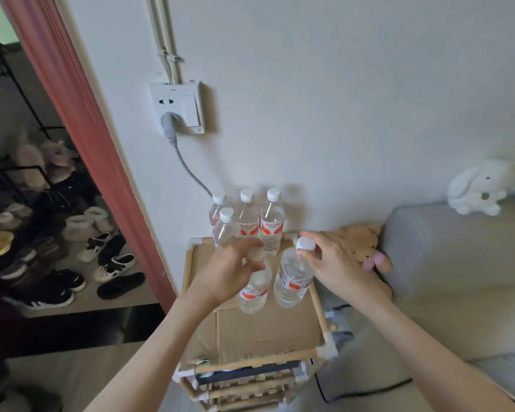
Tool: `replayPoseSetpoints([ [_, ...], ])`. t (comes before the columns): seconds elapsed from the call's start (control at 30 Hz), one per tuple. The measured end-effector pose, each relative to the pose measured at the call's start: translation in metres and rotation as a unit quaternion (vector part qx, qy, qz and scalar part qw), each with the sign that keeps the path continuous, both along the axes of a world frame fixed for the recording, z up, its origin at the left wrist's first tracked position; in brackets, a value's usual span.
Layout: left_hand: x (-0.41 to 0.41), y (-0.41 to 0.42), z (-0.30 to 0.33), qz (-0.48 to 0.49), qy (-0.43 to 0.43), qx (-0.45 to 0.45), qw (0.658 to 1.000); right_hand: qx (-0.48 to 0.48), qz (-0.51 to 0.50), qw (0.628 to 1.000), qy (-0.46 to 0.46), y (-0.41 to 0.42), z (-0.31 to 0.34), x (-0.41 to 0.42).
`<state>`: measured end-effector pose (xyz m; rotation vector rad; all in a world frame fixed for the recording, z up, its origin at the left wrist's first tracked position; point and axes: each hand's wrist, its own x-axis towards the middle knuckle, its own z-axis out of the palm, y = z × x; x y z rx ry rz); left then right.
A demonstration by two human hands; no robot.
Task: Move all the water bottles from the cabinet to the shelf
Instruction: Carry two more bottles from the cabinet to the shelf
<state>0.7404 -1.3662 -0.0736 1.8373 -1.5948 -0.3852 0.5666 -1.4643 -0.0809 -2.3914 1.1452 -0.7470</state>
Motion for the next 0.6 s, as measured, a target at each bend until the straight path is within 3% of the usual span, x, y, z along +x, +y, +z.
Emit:
replayPoseSetpoints([
  [0.2,0.026,-0.059,-0.012,-0.021,-0.004,0.054,0.998,0.047,-0.007,0.999,0.027,-0.043,-0.013,0.028],
  [0.6,0.035,-0.106,-0.024,-0.005,-0.06,0.065,0.996,0.095,0.045,0.994,0.035,-0.092,-0.023,0.042],
])
